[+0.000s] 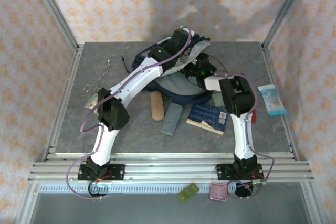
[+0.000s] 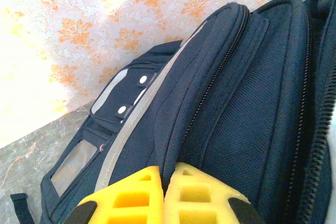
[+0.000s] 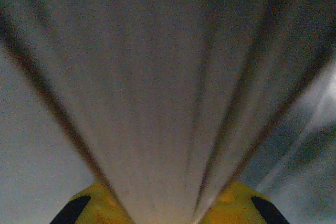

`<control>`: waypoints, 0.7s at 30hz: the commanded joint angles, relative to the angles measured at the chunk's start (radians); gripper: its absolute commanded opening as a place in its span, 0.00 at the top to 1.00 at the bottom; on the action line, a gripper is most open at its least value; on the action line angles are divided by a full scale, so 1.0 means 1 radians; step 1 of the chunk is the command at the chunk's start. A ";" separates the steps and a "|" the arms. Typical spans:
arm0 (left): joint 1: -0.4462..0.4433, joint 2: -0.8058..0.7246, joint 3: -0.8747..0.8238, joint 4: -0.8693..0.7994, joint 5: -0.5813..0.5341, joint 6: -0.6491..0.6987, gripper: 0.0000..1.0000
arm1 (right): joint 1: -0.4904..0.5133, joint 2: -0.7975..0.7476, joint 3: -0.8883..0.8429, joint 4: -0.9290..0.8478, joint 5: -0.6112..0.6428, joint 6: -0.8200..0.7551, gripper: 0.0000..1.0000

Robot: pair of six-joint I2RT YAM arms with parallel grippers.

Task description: Pack books, pencil case, and school supplies into a backpack

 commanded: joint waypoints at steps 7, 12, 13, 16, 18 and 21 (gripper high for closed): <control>0.001 -0.172 -0.069 0.140 0.018 -0.046 1.00 | 0.014 0.171 0.295 -0.068 0.073 0.081 0.66; 0.001 -0.162 -0.098 0.137 0.003 -0.058 1.00 | 0.012 0.042 0.207 -0.276 0.099 -0.099 0.35; 0.003 -0.163 -0.106 0.144 0.000 -0.058 1.00 | 0.009 0.008 0.175 -0.298 0.101 -0.123 0.35; 0.003 -0.152 -0.113 0.144 -0.016 -0.061 1.00 | -0.002 -0.114 0.026 -0.327 0.100 -0.174 0.35; 0.003 -0.146 -0.114 0.144 -0.021 -0.063 1.00 | -0.010 -0.190 -0.050 -0.373 0.102 -0.218 0.35; 0.004 -0.138 -0.117 0.145 -0.027 -0.070 1.00 | -0.014 -0.296 -0.146 -0.447 0.116 -0.299 0.35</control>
